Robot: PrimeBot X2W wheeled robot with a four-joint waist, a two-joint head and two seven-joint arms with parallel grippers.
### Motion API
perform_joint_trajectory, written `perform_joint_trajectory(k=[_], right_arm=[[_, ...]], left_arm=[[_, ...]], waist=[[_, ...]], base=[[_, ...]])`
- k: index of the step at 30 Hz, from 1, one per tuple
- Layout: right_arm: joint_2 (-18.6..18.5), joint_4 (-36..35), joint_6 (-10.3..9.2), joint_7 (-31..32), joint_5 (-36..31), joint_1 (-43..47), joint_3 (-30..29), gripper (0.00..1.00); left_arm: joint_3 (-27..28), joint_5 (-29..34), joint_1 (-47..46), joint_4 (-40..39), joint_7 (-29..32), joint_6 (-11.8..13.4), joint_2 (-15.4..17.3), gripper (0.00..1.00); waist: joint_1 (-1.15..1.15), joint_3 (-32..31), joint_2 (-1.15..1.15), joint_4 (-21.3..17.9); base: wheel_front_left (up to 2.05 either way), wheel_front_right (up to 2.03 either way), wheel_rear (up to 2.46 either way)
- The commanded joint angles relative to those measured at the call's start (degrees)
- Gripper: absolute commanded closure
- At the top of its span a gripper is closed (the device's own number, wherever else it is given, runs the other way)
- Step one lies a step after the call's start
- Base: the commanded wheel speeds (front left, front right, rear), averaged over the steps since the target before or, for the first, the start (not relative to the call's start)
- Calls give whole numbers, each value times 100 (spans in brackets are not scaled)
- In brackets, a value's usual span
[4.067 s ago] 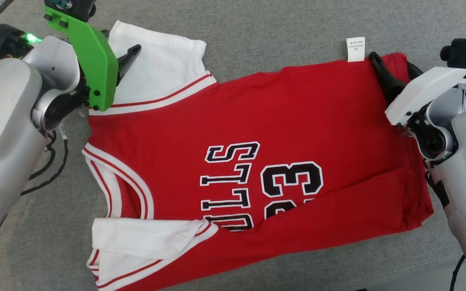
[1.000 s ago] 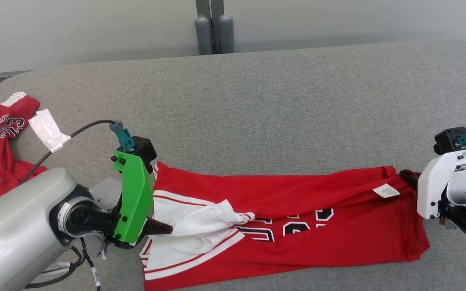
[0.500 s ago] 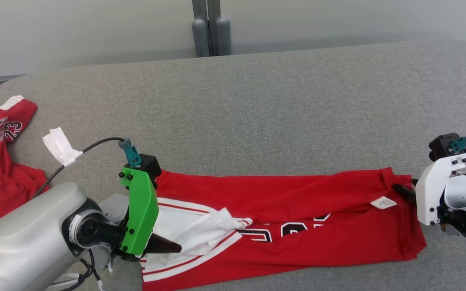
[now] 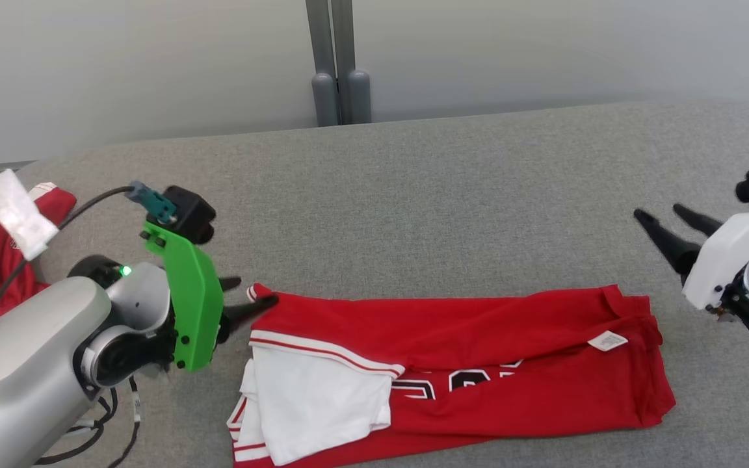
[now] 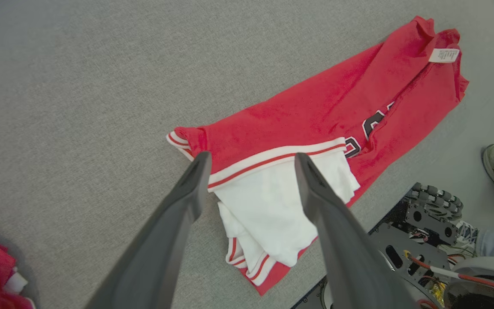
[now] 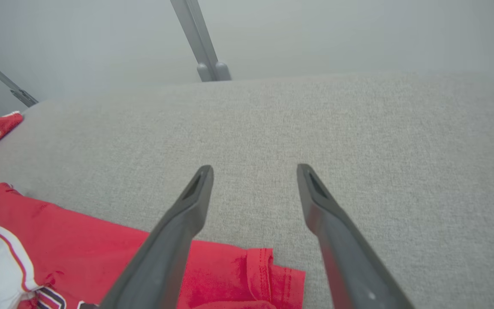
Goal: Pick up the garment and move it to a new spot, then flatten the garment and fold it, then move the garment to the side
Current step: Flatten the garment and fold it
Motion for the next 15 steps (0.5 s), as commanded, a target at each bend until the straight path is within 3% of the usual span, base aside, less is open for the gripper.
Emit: perform_joint_trajectory(k=[1, 8, 13, 15], right_arm=[[-59, -124, -2, -331, -16, 124, -155, 0], [88, -572, -1, -1765, -451, 711, -1136, 0], [546, -807, -1, -1915, -1148, 1458, -2352, 0], [938, -1015, 0, -1916, -1578, 1919, -3087, 0]], left_arm=[[100, 227, 84, -51, -399, 80, 75, 0], [766, 910, 704, -314, -2683, 977, 433, 0], [1321, 1039, 1425, -684, -4295, 1725, 578, 0], [1597, 1154, 1777, -776, -4666, 2048, 612, 0]], waist=[[0, -51, 0, 31], [0, -140, 0, 85], [0, -192, 0, 159], [0, -210, 0, 194]], base=[[0, 0, 0], [0, 0, 0], [0, 0, 0], [0, 0, 0]])
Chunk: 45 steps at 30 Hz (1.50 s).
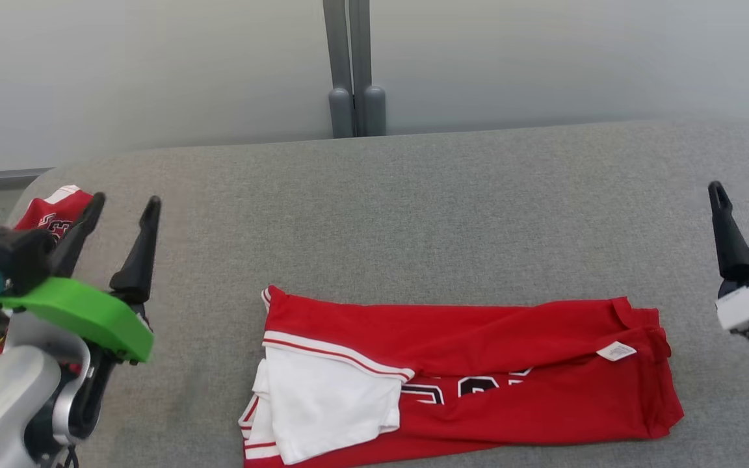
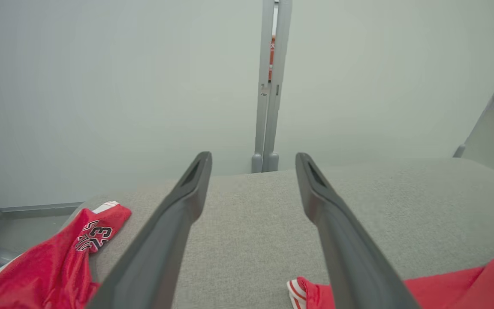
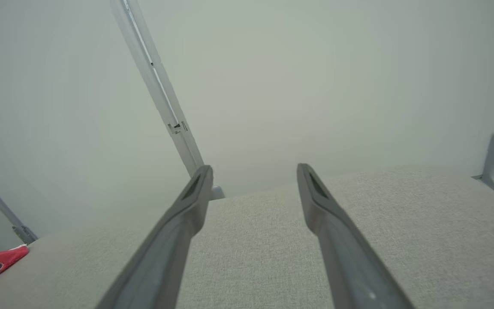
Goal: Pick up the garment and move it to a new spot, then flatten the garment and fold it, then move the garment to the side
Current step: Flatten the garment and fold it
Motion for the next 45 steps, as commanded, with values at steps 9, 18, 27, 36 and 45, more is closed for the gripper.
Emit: perform_joint_trajectory(k=[9, 18, 27, 36, 45], right_arm=[[1479, -989, 2, -19, -1461, 1836, -1412, 0], [1753, -710, 2, 4, -1717, 2047, -1628, 0], [1860, 286, 2, 616, -1584, 1494, -1652, 0], [1764, 1487, 2, 528, -1255, 1042, -1209, 0], [1882, 2522, 1, 456, -1037, 697, -1149, 0]], left_arm=[[2284, 2211, 2309, -682, -115, 475, -1175, 0], [3696, 3613, 3537, -704, -116, -346, -2613, 0], [4273, 4184, 3571, -504, -113, -1095, -3236, 0], [4423, 4501, 3342, -143, -111, -1579, -3596, 0], [4628, 4708, 3264, 59, -111, -1853, -3780, 0]], waist=[[0, 98, 0, 87], [0, 138, 0, 61], [0, 239, 0, 64], [0, 367, 0, 239], [0, 439, 0, 288]], base=[[0, 0, 0], [0, 0, 0], [0, 0, 0], [0, 0, 0], [0, 0, 0]])
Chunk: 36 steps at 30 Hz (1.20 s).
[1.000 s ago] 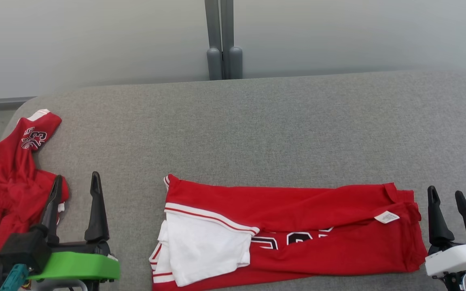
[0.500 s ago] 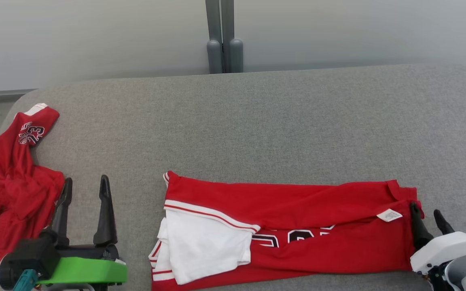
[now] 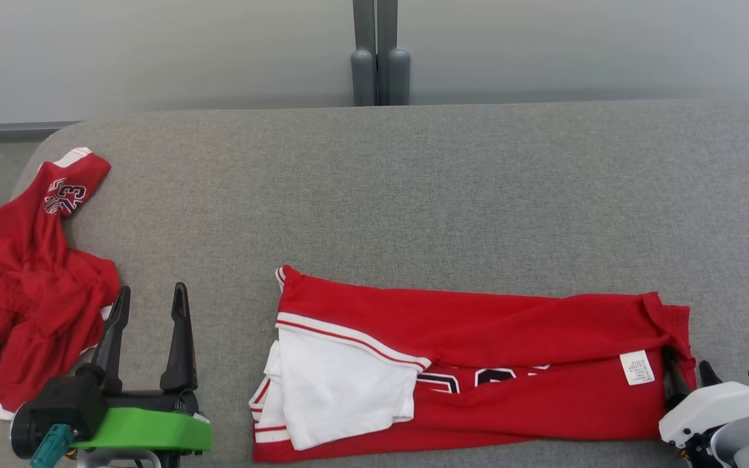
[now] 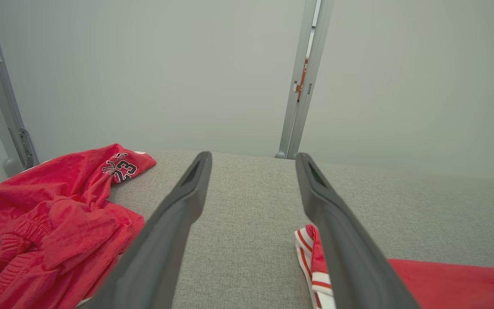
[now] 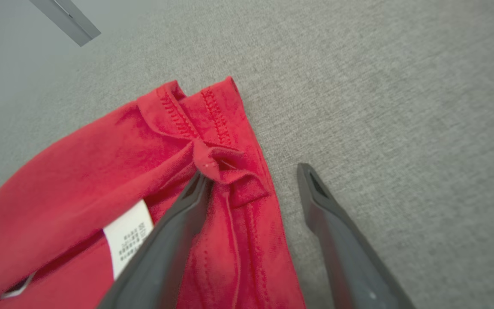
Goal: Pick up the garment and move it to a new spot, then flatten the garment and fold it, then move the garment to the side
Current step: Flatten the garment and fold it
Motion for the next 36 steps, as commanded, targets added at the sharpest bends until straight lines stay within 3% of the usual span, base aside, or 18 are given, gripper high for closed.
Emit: perform_joint_trajectory(k=[1, 4, 5, 6, 7, 8, 16, 24, 31, 36], right_arm=[[109, 136, 0, 213, 164, -22, 126, 0], [268, 171, 12, 669, 550, -31, 536, 0], [300, 121, 19, 766, 692, -20, 653, 18], [313, 36, 22, 820, 844, -2, 768, 60], [300, -49, 22, 813, 973, 18, 836, 89], [253, -132, 22, 773, 1095, 37, 903, 100], [-249, -610, 6, 0, 1599, -116, 1228, 100], [-922, -829, -1, -168, 1914, -302, 1295, 100], [-1501, -873, 0, 281, 1960, -437, 1189, 100], [-1632, -1516, 0, 710, 2067, -386, 1131, 100]], left_arm=[[28, 110, -102, 28, 0, -45, -34, 0], [66, 131, -134, 87, 0, -107, -59, 0], [79, 142, -142, 106, 0, -131, -64, 0], [96, 157, -151, 125, 0, -148, -71, 0], [115, 172, -161, 137, 0, -164, -78, 0], [134, 187, -170, 146, 0, -174, -89, 0], [227, 271, -131, 221, 0, -248, -197, 0], [357, 310, -22, 214, 0, -291, -296, 0], [439, 353, 60, 246, 0, -320, -383, 0], [466, 374, 127, 296, 0, -338, -421, 0]], waist=[[0, 19, 0, 1], [0, 47, 0, 18], [0, 52, 0, 26], [0, 55, 0, 36], [0, 56, 0, 42], [0, 56, 0, 49], [0, -5, 0, 68], [0, -85, 0, 25], [0, -199, 0, 42], [0, -315, 0, 63]], base=[[0, 0, 0], [0, 0, 0], [0, 0, 0], [0, 0, 0], [0, 0, 0], [0, 0, 0], [0, 0, 0], [0, 0, 0], [0, 0, 0], [0, 0, 0]])
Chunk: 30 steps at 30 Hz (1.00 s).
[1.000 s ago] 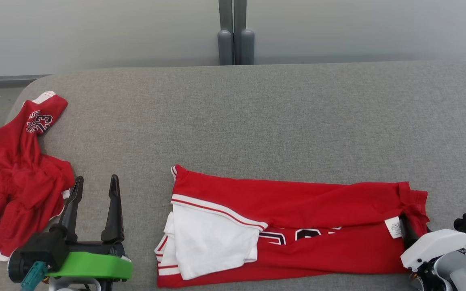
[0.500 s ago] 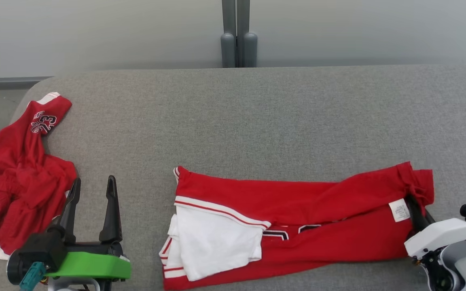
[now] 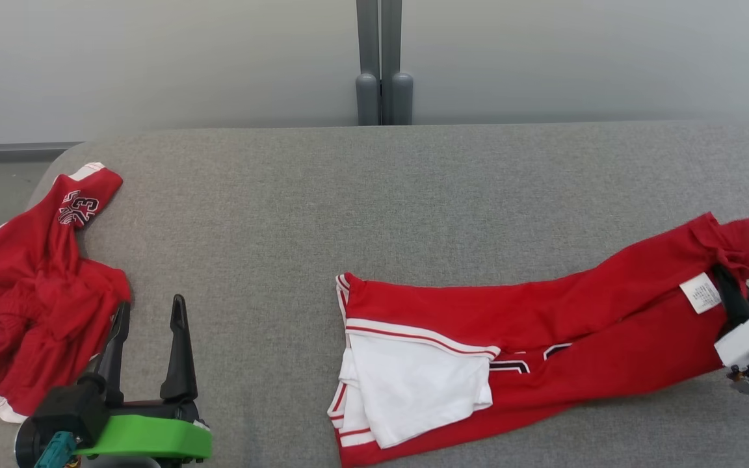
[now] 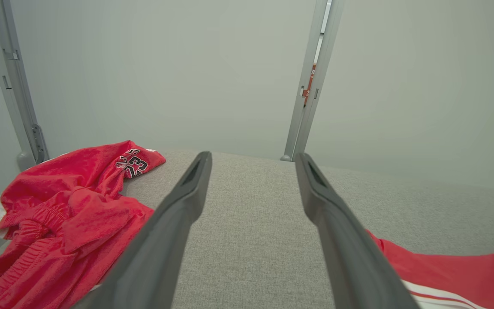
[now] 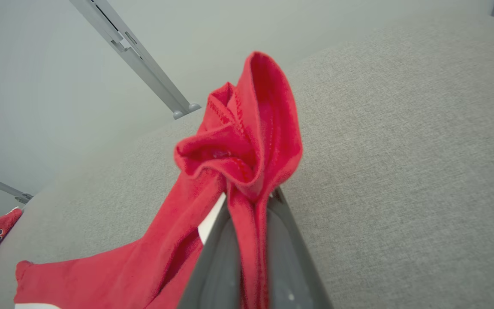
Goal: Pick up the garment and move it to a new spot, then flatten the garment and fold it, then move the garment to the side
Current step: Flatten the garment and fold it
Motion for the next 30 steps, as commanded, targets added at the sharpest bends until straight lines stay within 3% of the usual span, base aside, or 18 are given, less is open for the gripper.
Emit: perform_joint_trajectory(k=[1, 6, 13, 22, 30], right_arm=[[54, -296, 3, 115, 94, 27, -2, 100], [282, -1320, 3, 523, 223, 362, 93, 100], [995, -2176, 3, 856, 135, 698, 386, 100], [1846, -1727, 3, 891, -43, 360, 1108, 100], [2136, -998, 3, 705, 74, -78, 1594, 100]], left_arm=[[33, 70, 90, 13, 0, -20, -10, 0], [28, 90, 127, 46, 0, -29, -42, 0], [19, 108, 56, 131, 0, -43, -62, 0], [-151, 90, -232, 269, 0, -109, -109, 0], [-275, 15, -380, 370, 0, -143, -160, 0]], waist=[[0, -59, 0, 24], [0, -132, 0, 131], [0, -76, 0, 434], [0, 130, 0, 938], [0, 227, 0, 1346]], base=[[0, 0, 0], [0, 0, 0], [0, 0, 0], [0, 0, 0], [0, 0, 0]])
